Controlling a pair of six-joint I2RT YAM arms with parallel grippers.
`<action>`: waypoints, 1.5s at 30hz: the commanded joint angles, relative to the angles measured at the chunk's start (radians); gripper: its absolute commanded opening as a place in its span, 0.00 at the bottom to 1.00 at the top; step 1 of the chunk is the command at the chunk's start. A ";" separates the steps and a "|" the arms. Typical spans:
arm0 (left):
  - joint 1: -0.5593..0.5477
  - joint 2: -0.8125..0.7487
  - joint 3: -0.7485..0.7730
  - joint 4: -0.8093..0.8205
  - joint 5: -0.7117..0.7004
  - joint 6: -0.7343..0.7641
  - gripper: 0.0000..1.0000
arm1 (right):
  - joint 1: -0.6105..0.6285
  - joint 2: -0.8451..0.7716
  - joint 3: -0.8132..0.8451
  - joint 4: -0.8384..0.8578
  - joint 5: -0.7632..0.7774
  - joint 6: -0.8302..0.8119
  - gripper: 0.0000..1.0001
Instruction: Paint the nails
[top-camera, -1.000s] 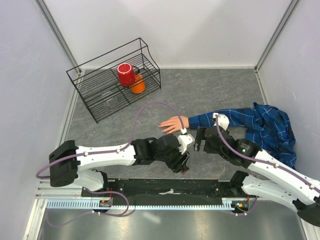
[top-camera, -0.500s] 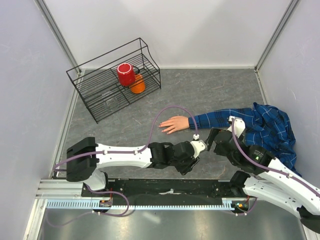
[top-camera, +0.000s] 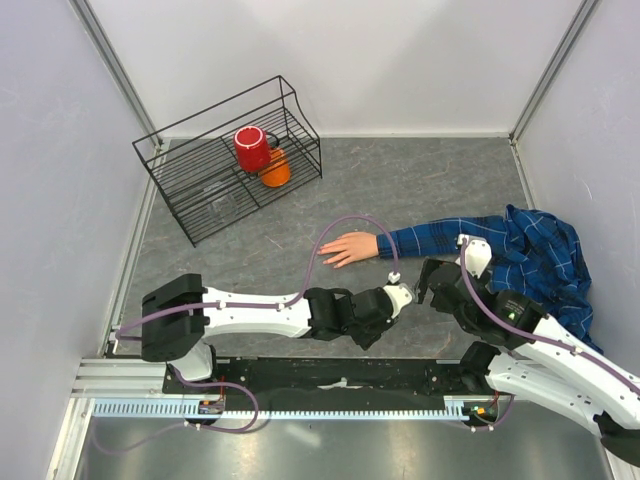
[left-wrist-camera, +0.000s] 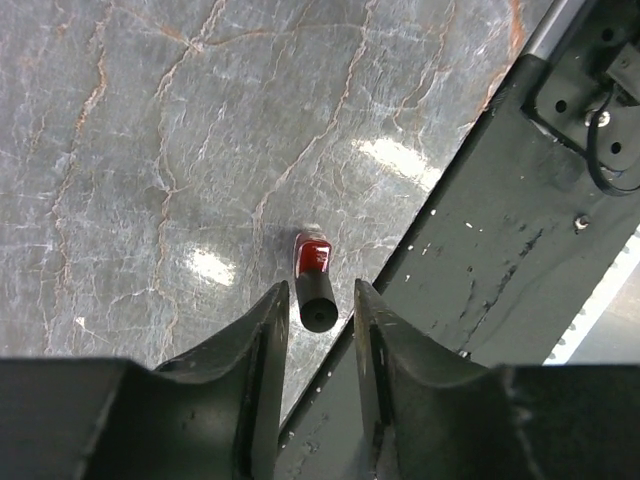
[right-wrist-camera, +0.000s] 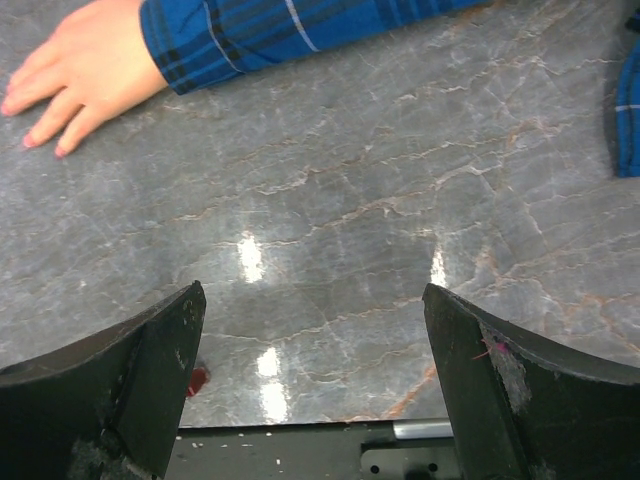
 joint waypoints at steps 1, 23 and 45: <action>-0.007 0.043 0.020 -0.011 -0.021 -0.012 0.36 | 0.003 -0.010 0.008 0.052 -0.006 0.014 0.98; 0.283 -0.459 -0.023 -0.223 0.456 0.184 0.02 | 0.003 0.064 -0.002 0.457 -0.483 -0.407 0.98; 0.472 -0.581 0.086 -0.370 0.748 0.345 0.02 | 0.004 0.193 -0.068 1.026 -1.296 -0.709 0.62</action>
